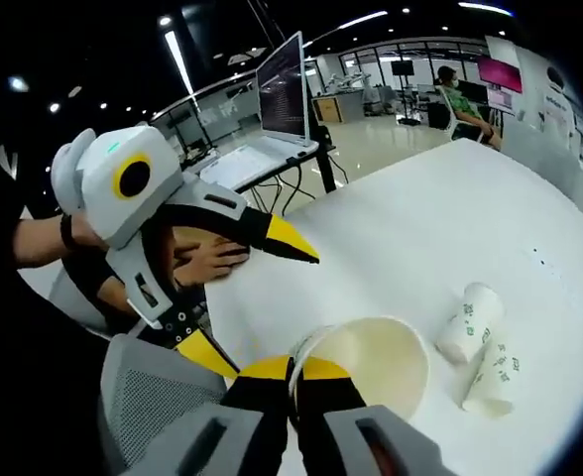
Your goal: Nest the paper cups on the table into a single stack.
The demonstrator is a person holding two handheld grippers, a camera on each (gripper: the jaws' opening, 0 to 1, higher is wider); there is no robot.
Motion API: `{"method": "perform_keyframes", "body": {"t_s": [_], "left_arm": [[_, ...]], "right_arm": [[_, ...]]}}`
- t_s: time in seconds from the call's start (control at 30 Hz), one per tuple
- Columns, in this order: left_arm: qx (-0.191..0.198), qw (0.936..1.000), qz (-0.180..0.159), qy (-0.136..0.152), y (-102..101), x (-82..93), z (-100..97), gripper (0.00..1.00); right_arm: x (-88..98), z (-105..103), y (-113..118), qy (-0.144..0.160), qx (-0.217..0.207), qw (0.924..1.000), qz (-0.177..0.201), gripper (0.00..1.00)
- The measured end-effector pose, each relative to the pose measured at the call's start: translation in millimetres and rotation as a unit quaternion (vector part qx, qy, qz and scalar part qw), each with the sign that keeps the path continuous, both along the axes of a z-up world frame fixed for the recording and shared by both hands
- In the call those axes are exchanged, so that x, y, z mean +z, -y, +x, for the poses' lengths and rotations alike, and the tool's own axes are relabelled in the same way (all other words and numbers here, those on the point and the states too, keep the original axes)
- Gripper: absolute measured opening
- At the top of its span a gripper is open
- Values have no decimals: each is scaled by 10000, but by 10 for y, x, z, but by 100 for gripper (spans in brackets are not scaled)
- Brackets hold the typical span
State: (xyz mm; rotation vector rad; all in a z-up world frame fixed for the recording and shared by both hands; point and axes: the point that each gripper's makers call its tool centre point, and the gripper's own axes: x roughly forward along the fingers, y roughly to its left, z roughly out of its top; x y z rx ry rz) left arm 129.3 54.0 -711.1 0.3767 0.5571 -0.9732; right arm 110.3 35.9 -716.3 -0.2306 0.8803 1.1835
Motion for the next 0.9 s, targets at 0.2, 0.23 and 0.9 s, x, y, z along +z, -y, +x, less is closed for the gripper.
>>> {"method": "perform_keyframes", "body": {"t_s": [0.2, 0.23, 0.9], "left_arm": [[52, 10000, -4, -22, -40, -10, -14, 63], [64, 10000, -3, -23, -48, -13, -11, 63], [47, 10000, 21, -72, -42, -82, -13, 63]], "right_arm": [[-55, -9, -35, 128, 232, 9993, -256, 0], [-56, -17, -39, 131, 238, 9993, -269, 0], [-80, 30, 21, 256, 243, 9989, -295, 7]]}}
